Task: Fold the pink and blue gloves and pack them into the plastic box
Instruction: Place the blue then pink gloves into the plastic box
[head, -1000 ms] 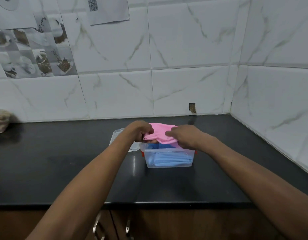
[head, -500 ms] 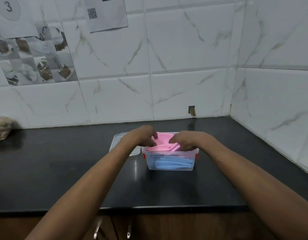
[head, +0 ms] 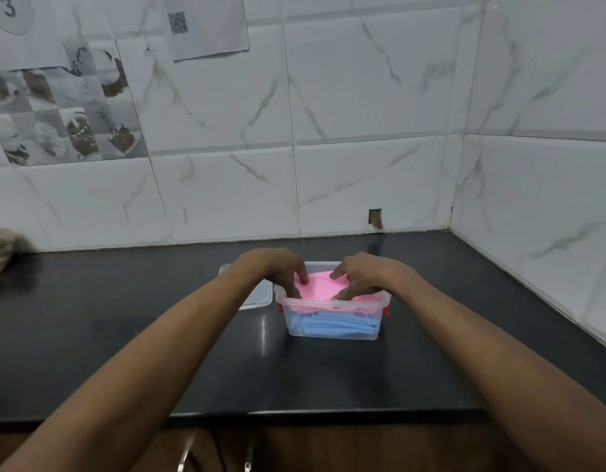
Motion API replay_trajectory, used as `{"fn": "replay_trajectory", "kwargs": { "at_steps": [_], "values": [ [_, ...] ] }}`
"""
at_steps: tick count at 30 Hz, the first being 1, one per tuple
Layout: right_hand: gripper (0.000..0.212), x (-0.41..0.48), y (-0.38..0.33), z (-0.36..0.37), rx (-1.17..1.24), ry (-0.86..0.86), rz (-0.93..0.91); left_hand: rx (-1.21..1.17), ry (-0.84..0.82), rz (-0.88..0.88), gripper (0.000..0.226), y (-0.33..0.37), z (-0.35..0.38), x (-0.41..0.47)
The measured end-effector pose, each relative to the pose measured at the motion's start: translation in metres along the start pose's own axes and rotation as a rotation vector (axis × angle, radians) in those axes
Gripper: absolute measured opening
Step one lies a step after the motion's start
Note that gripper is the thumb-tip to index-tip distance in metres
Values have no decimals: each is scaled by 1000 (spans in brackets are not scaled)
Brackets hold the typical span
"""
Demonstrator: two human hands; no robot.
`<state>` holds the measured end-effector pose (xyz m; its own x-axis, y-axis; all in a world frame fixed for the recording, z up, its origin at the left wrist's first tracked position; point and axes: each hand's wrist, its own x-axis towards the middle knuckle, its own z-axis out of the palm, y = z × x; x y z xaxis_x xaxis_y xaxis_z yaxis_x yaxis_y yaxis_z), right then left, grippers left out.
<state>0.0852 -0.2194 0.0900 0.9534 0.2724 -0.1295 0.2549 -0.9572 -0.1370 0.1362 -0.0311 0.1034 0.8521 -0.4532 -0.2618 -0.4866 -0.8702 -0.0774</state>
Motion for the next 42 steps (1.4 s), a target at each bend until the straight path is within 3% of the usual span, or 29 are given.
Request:
{"fn": "replay_trajectory", "kwargs": {
  "at_steps": [6,9,11,13,14,16,19,26,31,38,42],
  "values": [
    [73,8,6,-2,-102,-111,29,71,125,24,50,1,19,1],
    [72,2,11,-16,65,-149,20,20,128,12,49,-1,26,2],
    [51,-3,11,-32,193,18,-28,-71,142,18,47,-3,19,1],
    [28,-2,8,-42,165,277,-78,-154,226,47,44,-7,7,-3],
    [23,-1,5,-43,142,322,-97,-167,262,62,42,-11,1,-5],
    [21,1,-1,-37,137,228,-105,-152,223,56,47,-16,-6,-9],
    [41,6,1,-21,42,-11,-6,-87,66,-5,60,-11,-8,-13],
    [72,19,-1,-4,-5,-188,169,171,-140,-94,53,18,-5,3],
    [76,21,4,-2,29,-255,155,223,-134,-86,44,25,0,-3],
    [71,21,4,2,16,-251,166,-40,-128,-109,49,19,6,-9],
    [66,24,1,2,-12,-254,177,-32,-69,-120,48,23,14,1]
  ]
}}
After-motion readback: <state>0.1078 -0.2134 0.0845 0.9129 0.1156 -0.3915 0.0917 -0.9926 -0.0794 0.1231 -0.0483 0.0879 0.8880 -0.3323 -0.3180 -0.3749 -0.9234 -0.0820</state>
